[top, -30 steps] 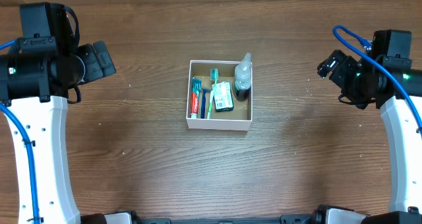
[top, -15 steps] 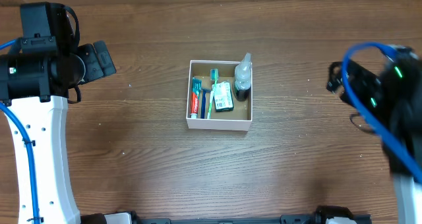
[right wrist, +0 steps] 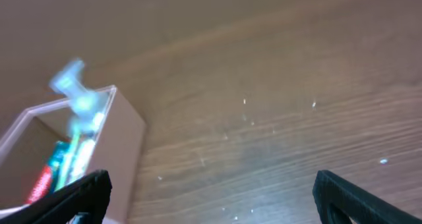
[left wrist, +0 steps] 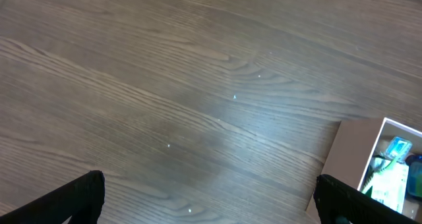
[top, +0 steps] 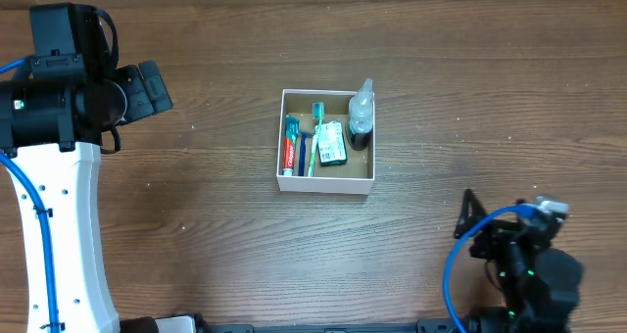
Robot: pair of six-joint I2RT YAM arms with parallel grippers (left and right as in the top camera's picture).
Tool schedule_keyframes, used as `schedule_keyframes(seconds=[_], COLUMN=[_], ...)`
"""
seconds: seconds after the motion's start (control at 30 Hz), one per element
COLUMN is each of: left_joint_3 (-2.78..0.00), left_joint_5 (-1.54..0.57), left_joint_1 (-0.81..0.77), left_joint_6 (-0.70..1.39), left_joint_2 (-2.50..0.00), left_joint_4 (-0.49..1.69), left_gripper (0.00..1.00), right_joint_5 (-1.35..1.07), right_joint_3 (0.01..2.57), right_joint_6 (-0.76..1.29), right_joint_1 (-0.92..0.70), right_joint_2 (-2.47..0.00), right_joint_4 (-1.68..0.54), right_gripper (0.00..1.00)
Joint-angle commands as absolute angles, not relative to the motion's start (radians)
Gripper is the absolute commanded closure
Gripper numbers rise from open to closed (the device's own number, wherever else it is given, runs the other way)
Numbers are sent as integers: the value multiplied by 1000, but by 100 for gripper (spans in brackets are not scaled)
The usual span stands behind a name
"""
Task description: Pack container
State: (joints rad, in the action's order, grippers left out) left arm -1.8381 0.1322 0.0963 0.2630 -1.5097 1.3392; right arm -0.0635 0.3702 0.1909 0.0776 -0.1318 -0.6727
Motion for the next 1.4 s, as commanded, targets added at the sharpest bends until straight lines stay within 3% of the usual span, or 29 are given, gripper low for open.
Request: schedule_keyframes(seconds=[0.0, 0.9, 1.0, 1.13, 1.37], left_joint_3=[-1843, -1843, -1820, -1681, -1057], left_joint_5=[138, 138, 237, 207, 104], left_joint_1=[101, 92, 69, 52, 52], left_joint_6=[273, 273, 171, 168, 153], left_joint_2=[-1517, -1474, -1331, -1092, -504], left_joint_4=[1338, 1338, 1360, 1287, 1066], left_gripper=[0, 0, 0, 0, 0], right_joint_5=[-80, -61, -61, -61, -61], right_joint_3=[226, 149, 149, 149, 149], right_joint_6=[182, 182, 182, 182, 182], right_joint_1=[72, 73, 73, 73, 73], right_joint_2=[-54, -3, -3, -3, -3], right_joint_4=[-586, -548, -548, -548, -548], right_gripper=[0, 0, 0, 0, 1])
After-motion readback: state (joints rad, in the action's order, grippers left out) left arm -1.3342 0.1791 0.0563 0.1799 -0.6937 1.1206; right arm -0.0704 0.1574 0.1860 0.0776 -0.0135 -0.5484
